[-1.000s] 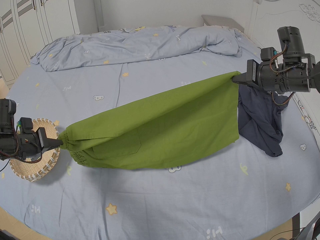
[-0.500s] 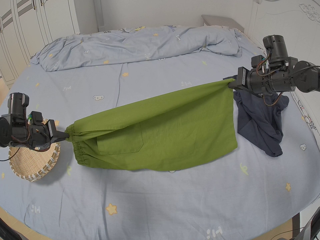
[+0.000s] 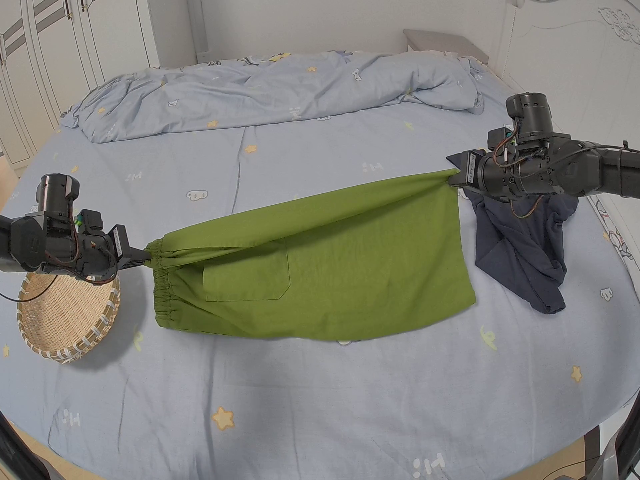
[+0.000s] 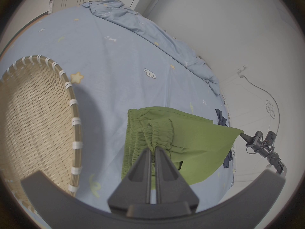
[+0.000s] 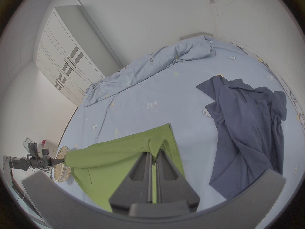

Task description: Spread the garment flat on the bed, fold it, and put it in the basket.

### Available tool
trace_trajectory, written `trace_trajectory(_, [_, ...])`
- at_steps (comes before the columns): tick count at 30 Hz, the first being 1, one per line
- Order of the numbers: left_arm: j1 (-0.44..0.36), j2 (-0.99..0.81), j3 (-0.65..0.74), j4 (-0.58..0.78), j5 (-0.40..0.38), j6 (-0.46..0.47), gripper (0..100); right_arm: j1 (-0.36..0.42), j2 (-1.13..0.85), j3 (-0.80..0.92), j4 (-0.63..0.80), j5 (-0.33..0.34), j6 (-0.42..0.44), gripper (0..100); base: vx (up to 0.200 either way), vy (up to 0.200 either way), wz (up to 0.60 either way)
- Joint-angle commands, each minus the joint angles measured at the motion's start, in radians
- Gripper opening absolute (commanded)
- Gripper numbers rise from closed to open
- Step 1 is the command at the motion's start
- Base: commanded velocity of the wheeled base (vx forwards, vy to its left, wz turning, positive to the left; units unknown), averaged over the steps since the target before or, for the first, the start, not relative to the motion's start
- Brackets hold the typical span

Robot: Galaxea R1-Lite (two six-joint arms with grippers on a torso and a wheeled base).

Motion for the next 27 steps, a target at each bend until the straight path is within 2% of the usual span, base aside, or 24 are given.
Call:
trace_trajectory(1, [-0.016, 0.031, -0.032, 0.004, -0.001, 0.000, 0, -0.003, 0.077, -0.047, -0.011, 0.000, 0.000, 0, 0.000, 0.000, 0.00])
trace_trajectory(6, [-0.013, 0.041, -0.024, 0.004, -0.001, 0.000, 0, -0.007, 0.136, -0.070, -0.066, -0.005, -0.014, 0, 0.000, 0.000, 0.00])
trace_trajectory(14, [0.011, 0.031, -0.013, -0.001, -0.001, 0.000, 0, 0.004, 0.191, -0.116, -0.069, -0.031, -0.030, 0, 0.000, 0.000, 0.00])
trace_trajectory(27, [0.022, 0.057, -0.032, -0.007, 0.001, 0.002, 0, 0.007, 0.223, -0.121, -0.086, -0.034, -0.032, 0, 0.000, 0.000, 0.00])
